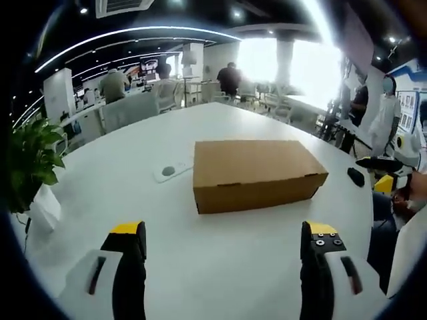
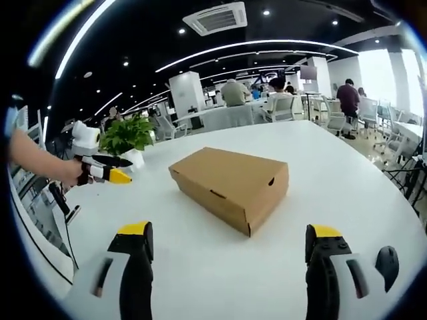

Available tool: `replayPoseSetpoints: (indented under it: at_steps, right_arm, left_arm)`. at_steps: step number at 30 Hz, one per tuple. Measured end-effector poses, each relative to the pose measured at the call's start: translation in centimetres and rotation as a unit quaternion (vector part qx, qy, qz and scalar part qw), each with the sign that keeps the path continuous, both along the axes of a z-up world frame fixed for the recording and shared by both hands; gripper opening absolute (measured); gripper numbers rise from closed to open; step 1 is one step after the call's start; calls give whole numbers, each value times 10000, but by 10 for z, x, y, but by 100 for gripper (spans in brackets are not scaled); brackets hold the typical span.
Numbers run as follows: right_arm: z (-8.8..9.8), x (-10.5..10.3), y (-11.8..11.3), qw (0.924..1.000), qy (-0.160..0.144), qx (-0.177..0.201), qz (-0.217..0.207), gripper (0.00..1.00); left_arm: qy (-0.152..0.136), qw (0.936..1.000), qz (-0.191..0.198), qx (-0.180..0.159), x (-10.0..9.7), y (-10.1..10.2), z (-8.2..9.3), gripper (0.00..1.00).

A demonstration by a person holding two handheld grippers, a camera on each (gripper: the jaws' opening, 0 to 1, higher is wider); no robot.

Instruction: Operate the shoe box by opening the lid, removing the specified soft item, and placing it in the target area until the item is outside and the box remains undamaged.

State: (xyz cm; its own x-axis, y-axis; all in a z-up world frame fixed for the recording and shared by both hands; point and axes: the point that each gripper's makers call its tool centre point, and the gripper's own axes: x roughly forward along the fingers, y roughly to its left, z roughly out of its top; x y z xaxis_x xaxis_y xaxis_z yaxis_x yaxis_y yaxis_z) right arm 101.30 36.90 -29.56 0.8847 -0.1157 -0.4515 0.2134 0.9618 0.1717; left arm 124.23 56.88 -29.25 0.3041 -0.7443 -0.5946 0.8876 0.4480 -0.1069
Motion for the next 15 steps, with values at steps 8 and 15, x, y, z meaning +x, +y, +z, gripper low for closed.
replayPoseSetpoints:
  at_steps: [8, 15]
  right_arm:
    - [9, 7, -2, 9990, -139, -404, 132, 97]
    - [20, 14, -9, 9971, -389, -650, 70, 96]
  left_arm:
    - [-175, 9996, -90, -188, 8, -8, 18, 99]
    - [-228, 9994, 56, -264, 11, -12, 14, 99]
